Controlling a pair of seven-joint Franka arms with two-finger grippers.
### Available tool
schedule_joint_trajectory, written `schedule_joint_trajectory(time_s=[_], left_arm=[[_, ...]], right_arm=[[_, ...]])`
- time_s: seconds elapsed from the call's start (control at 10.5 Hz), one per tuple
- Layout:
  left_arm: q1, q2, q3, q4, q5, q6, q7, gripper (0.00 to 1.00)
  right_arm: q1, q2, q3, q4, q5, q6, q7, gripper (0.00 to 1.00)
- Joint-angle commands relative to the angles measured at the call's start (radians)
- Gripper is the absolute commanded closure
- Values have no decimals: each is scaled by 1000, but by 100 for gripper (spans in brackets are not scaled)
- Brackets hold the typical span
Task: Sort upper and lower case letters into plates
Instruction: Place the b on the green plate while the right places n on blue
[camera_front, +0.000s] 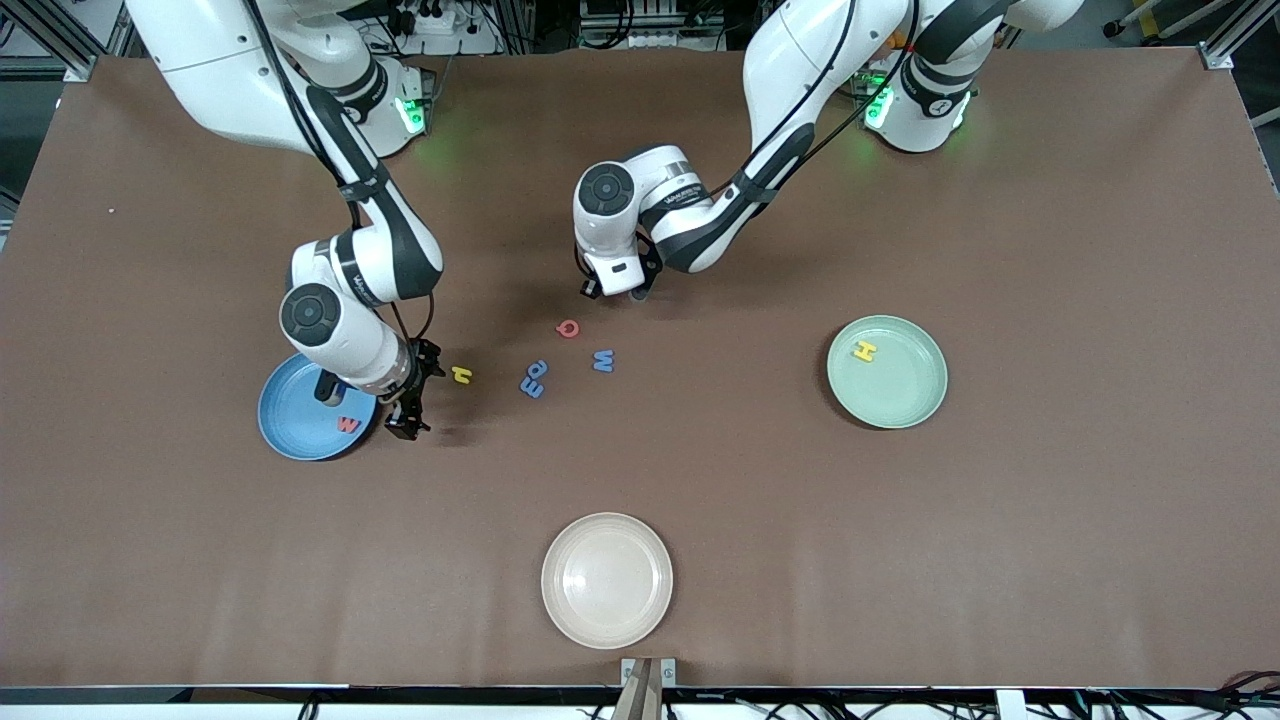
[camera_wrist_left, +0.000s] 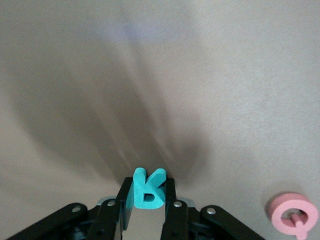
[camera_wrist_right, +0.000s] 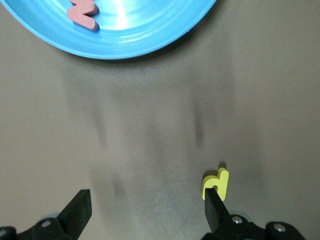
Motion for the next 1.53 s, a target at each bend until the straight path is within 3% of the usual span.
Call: schedule_joint_trajectory(time_s=[0.0, 0.48, 0.67, 0.95, 1.43], left_arm=[[58, -37, 1, 2, 19, -65, 150, 80], [219, -176, -2, -12, 16, -348, 552, 87], [293, -247, -8, -49, 8, -405, 774, 90], [417, -351, -7, -196, 19, -409, 1118, 90], [581, -465, -4, -401, 17, -263, 1528, 90]], right_arm=[[30, -36, -9, -67, 11, 60, 45, 0], [56, -26, -9, -108, 9, 85, 79, 0], [59, -19, -9, -114, 9, 99, 80, 0], [68, -10, -9, -136, 9, 148, 83, 0], [88, 24, -9, -131, 6, 160, 91, 0]])
